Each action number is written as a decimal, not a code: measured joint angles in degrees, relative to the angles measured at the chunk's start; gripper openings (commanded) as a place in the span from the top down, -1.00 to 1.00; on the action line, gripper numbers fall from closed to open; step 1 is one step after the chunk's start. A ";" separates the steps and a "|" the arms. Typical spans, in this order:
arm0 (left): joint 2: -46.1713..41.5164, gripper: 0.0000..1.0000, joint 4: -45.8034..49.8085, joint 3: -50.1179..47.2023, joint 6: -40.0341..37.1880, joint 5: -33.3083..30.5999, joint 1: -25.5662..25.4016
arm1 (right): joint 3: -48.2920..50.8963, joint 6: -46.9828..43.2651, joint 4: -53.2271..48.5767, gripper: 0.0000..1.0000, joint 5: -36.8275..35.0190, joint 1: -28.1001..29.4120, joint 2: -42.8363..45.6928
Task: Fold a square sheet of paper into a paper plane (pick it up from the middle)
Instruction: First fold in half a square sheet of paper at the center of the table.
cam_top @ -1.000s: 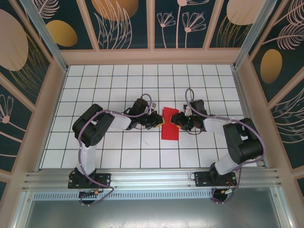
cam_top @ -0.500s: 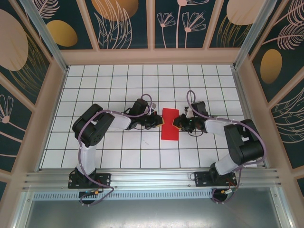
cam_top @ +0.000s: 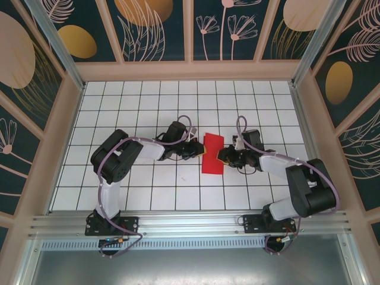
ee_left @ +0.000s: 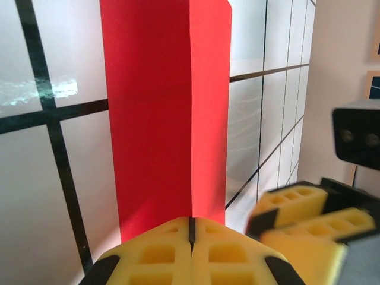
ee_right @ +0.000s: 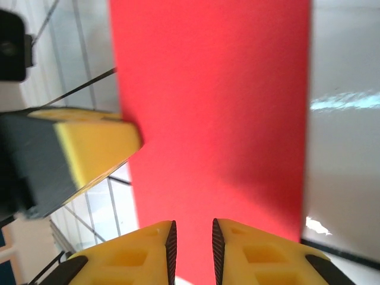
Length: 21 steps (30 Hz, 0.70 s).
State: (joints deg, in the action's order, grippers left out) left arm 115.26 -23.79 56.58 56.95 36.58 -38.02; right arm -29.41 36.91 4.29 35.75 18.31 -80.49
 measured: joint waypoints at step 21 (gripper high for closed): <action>0.00 1.00 3.50 0.57 -1.90 -1.05 0.00 | 5.05 0.94 -1.60 0.50 1.29 0.24 1.62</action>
State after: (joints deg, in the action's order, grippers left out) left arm 115.26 -20.29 57.14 55.05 35.53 -38.02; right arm -24.36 37.85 2.70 37.04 18.55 -78.87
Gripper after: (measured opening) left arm 0.066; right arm 0.253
